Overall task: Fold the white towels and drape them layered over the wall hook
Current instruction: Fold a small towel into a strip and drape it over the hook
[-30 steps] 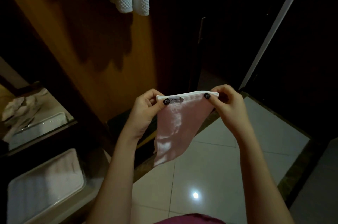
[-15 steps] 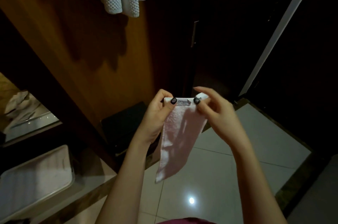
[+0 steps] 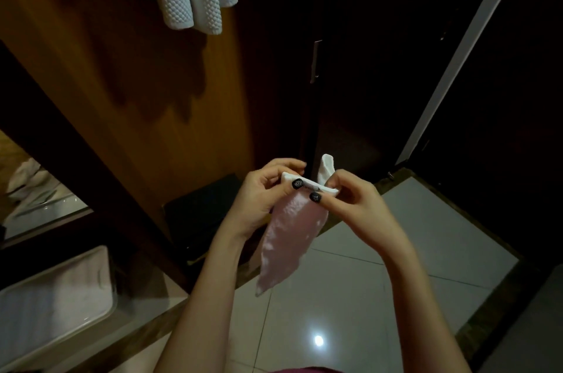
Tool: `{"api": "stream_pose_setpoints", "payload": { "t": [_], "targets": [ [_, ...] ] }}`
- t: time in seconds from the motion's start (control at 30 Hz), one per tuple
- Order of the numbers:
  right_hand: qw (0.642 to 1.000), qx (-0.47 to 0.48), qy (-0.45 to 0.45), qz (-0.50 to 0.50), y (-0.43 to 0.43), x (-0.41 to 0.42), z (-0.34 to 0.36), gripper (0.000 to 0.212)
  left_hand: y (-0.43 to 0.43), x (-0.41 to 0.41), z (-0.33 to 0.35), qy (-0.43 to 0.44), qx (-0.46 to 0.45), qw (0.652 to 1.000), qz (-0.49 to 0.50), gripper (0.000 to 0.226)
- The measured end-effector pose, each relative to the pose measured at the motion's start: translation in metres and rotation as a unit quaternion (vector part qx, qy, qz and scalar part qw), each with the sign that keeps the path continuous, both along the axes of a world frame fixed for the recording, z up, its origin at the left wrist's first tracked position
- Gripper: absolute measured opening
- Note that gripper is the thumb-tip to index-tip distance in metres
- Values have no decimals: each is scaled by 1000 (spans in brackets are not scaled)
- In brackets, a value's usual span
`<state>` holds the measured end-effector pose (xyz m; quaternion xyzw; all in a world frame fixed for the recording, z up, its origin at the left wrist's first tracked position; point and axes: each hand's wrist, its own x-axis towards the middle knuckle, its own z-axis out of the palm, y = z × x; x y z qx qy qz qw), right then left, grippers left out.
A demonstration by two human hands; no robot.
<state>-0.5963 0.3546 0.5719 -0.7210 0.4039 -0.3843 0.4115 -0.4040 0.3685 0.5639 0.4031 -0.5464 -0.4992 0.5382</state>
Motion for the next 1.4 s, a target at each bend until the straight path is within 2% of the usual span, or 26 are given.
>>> {"api": "stream_pose_setpoints", "payload": {
  "t": [0.2,0.37,0.43,0.63,0.77,0.9,0.97,1.03,1.17,1.3,1.4],
  "targets": [
    [993,53,-59,81,-8,-7,17,29,-14,-5,13,32,16,994,-107,8],
    [988,78,-81,105,-13,-12,20,31,-19,-8,16,16,33,990,-133,5],
    [990,73,-65,98,-16,-15,21,29,-19,-11,15,21,16,994,-102,5],
    [1000,-19,17,-8,-24,-11,26,25,-21,-16,20,-65,-73,995,24,8],
    [993,-96,-3,-62,-34,6,43,25,-36,-20,34,-104,-127,978,128,16],
    [978,-149,-24,-143,-54,18,65,27,-49,-15,29,-98,-153,961,207,21],
    [969,-163,-36,-183,-64,23,77,27,-53,-12,16,-146,-166,943,248,16],
    [958,-178,-52,-220,-73,28,89,28,-58,-10,2,-187,-151,935,259,12],
    [947,-168,-87,-262,-88,40,109,32,-70,-9,-23,-205,-98,936,268,14],
    [943,-148,-126,-270,-102,44,127,34,-82,-3,-36,-179,-36,943,279,20],
    [942,-141,-133,-274,-110,45,141,28,-92,3,-40,-171,7,954,245,15]
  ]
}}
